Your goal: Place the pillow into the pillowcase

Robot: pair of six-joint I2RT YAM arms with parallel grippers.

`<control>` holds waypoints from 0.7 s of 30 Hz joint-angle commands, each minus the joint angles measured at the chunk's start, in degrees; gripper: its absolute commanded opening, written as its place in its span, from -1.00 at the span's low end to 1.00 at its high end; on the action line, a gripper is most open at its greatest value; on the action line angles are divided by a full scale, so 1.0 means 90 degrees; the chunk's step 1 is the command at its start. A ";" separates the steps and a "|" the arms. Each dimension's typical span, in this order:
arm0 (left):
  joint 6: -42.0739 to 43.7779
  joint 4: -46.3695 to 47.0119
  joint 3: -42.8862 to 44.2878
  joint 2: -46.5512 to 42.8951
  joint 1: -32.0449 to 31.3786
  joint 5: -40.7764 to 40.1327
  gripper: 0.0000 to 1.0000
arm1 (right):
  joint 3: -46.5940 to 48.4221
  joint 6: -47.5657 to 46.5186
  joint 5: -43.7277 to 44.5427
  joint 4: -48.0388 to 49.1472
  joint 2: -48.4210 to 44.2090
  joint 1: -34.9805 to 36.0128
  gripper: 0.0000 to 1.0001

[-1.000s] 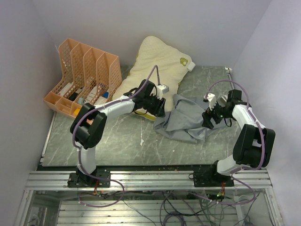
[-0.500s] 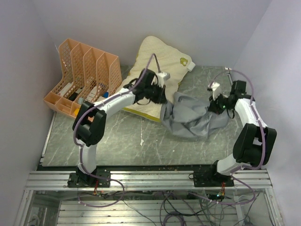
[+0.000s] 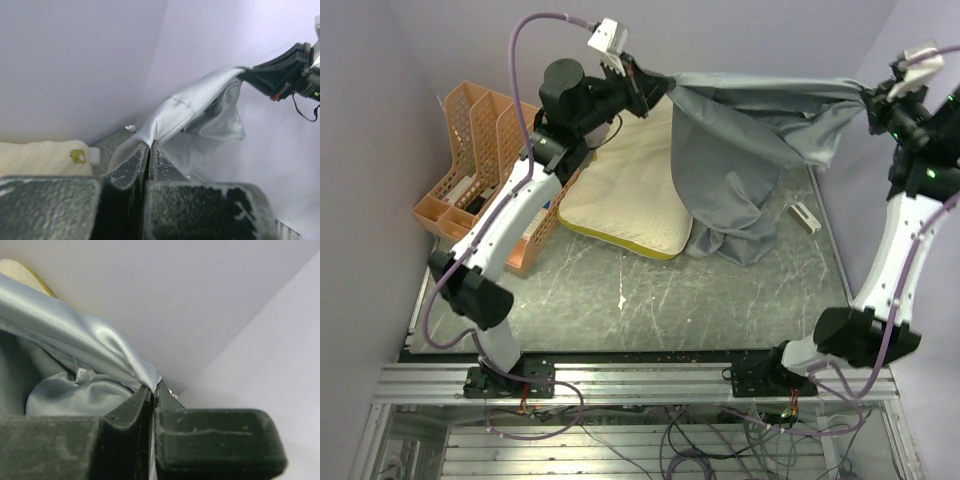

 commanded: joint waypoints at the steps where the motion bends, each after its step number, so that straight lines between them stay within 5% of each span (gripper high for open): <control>1: -0.0061 0.0581 -0.1402 -0.0679 0.0150 -0.0257 -0.86 | -0.0969 0.0038 -0.0038 0.0344 -0.1000 -0.0914 -1.00; 4: -0.0472 0.0963 -0.2042 -0.0584 0.0127 0.0734 -0.86 | -0.1766 -0.0478 -0.0466 0.0069 -0.1602 -0.1138 -1.00; 11: -0.1095 0.0854 -0.1568 0.0027 0.0003 0.1872 -0.86 | -0.1986 -0.1452 -0.2334 -0.1819 -0.1829 -0.1107 -1.00; 14: -0.1204 0.0844 -0.1460 0.0262 0.0010 0.1347 -0.86 | -0.2191 -0.0461 -0.1850 -0.0666 -0.1357 -0.0665 -1.00; 16: -0.1419 0.0896 -0.1138 0.0763 0.0012 0.0830 -0.86 | -0.2095 0.0018 -0.0681 0.0002 -0.0775 0.0148 -1.00; 18: -0.1829 0.1150 0.0270 0.1772 -0.0004 0.0785 -0.86 | -0.1485 0.0522 0.0391 0.0507 0.0018 0.0477 -1.00; 21: -0.2600 0.1068 0.3987 0.4196 -0.0195 0.0668 -0.86 | 0.0762 0.1680 0.0911 0.0458 0.1175 0.0154 -1.00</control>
